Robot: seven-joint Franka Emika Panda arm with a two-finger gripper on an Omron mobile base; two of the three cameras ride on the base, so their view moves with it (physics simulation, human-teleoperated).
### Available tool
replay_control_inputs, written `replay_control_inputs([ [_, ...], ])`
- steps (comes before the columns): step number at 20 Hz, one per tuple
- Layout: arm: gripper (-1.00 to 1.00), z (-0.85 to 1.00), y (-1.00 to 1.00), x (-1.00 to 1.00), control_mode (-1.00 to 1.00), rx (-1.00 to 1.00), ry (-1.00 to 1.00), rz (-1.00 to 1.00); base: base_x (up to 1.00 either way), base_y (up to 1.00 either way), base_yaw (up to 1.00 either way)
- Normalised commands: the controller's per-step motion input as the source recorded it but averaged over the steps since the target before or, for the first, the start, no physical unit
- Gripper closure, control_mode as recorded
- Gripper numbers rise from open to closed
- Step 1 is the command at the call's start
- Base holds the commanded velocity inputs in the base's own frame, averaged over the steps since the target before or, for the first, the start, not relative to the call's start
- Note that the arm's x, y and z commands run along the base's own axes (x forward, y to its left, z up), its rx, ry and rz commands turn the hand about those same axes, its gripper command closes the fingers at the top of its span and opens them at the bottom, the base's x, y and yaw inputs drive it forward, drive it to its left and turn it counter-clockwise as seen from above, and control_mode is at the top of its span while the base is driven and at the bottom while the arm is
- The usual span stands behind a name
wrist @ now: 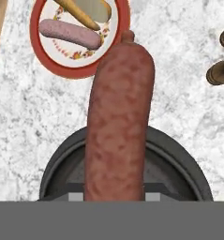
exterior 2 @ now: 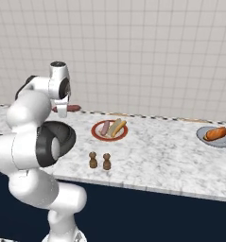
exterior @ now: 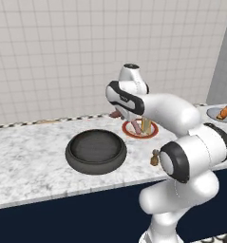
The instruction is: Place one bun and one sausage from the bowl on each plate.
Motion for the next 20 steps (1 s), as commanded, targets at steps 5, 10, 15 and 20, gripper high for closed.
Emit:
replay_control_inputs([
  [5, 1.00, 0.00, -0.45, 0.05, -1.00, 0.00, 0.00, -0.21, 0.00, 0.00, 0.00],
  [10, 1.00, 0.00, -0.05, 0.02, 1.00, 0.00, 0.00, -0.03, 0.14, -0.73, -0.10],
  [15, 1.00, 0.00, 0.00, 0.00, 1.00, 0.00, 0.00, 0.00, 0.38, -1.00, -0.05],
  [20, 1.00, 0.00, 0.00, 0.00, 1.00, 0.00, 0.00, 0.00, 0.44, -0.99, 0.00],
])
